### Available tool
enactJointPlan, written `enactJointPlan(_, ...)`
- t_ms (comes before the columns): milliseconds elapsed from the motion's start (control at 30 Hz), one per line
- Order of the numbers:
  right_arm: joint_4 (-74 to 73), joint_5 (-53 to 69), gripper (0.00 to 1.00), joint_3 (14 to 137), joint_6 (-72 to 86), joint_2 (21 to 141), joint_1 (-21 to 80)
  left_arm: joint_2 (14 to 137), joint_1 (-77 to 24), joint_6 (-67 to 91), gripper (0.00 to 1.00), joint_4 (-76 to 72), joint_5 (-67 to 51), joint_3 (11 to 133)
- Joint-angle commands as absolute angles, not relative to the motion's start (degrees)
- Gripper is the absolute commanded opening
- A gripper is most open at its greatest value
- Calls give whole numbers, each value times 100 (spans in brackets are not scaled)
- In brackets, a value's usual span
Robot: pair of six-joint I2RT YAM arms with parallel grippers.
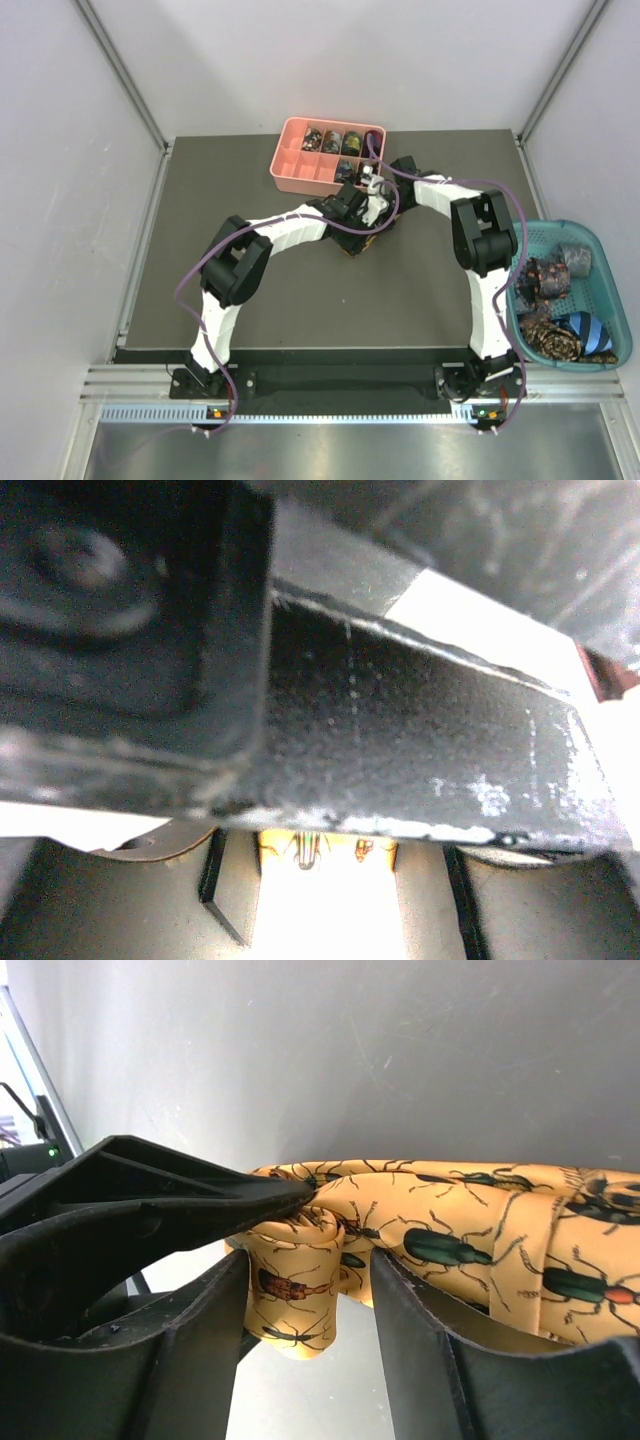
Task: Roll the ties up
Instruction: Roll the tie
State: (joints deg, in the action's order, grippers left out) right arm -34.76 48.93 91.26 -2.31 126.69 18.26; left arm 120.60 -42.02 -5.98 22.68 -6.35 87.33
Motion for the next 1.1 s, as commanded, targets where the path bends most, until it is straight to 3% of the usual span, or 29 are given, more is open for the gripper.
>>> enactJointPlan(0, -3402, 4509, 55, 9158, -45, 12437, 1715, 12243, -4245, -501, 52, 2531, -694, 8763)
enactJointPlan(367, -2069, 4474, 57, 8649, 1351, 11831, 1065, 12357, -4254, -501, 50, 2671, -712, 8806)
enactJointPlan(533, -1346, 4166, 56, 7710, 1810, 11146, 660, 12498, -4263, -405, 50, 3014, -598, 9078)
enactJointPlan(700, -625, 3087, 52, 6094, 1837, 9662, 571, 12805, -4254, -212, 50, 3874, -597, 9693)
enactJointPlan(833, -44, 2121, 52, 4739, 1873, 8387, 1009, 13086, -4254, -79, 48, 4393, -703, 10150)
enactJointPlan(1067, -44, -374, 50, 3377, 1600, 6332, 3080, 13447, -4263, -9, 47, 4939, -835, 10652)
